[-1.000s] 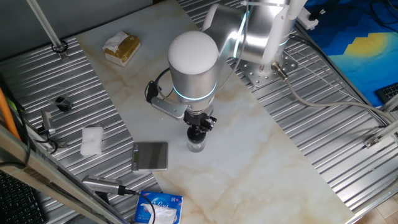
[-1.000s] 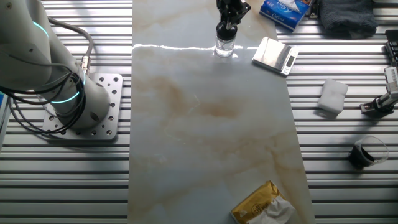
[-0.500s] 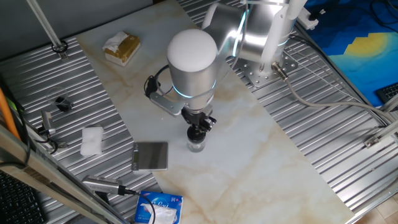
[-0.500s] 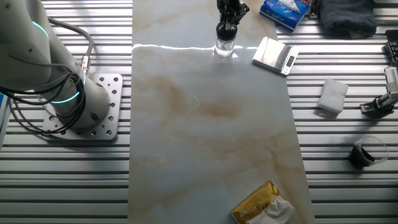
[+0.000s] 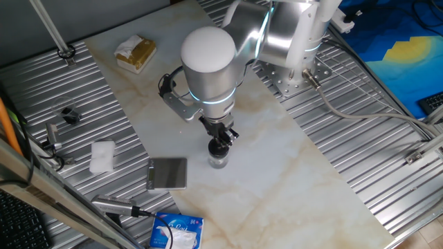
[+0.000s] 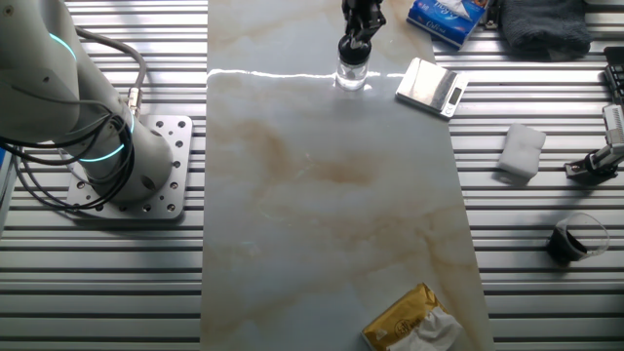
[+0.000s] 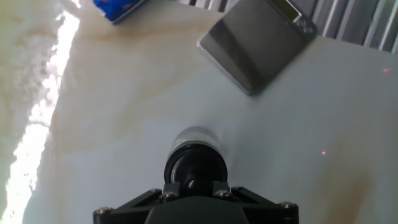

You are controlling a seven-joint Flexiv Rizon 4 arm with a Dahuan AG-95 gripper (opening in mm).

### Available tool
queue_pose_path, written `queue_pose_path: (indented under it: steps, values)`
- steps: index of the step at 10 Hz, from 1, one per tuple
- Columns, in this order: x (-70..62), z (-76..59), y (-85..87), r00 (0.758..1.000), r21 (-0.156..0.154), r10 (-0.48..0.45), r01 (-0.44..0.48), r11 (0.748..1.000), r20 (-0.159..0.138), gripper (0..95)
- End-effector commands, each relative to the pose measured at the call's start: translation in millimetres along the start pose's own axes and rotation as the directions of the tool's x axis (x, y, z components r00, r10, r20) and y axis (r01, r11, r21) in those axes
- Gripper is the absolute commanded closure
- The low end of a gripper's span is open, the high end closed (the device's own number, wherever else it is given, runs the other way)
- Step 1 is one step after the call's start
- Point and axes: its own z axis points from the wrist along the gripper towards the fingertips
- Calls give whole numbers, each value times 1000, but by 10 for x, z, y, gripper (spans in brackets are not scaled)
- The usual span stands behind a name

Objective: Screw the lid onto the jar

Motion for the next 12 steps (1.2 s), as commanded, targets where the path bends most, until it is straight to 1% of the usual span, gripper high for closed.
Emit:
queue_pose_path:
  steps: [1,4,5,6,7,8,9,10,11,12]
  values:
    - [-2,8,8,999,-4,38,-38,999,-7,950]
    - [-2,8,8,996,-2,84,-84,996,-7,950]
    - [-2,8,8,991,-2,132,-132,991,-7,950]
    - [-2,8,8,987,-2,159,-159,987,-7,950]
    - [-2,8,8,977,-5,213,-213,977,-7,950]
    - [-2,9,7,961,-5,277,-277,961,-8,950]
    - [-2,9,7,949,-9,315,-315,949,-8,950]
    - [-2,9,7,928,-24,373,-374,927,-10,950]
    - [-1,8,8,898,-49,440,-440,897,-14,950]
    - [-1,8,8,876,-68,482,-482,874,-22,950]
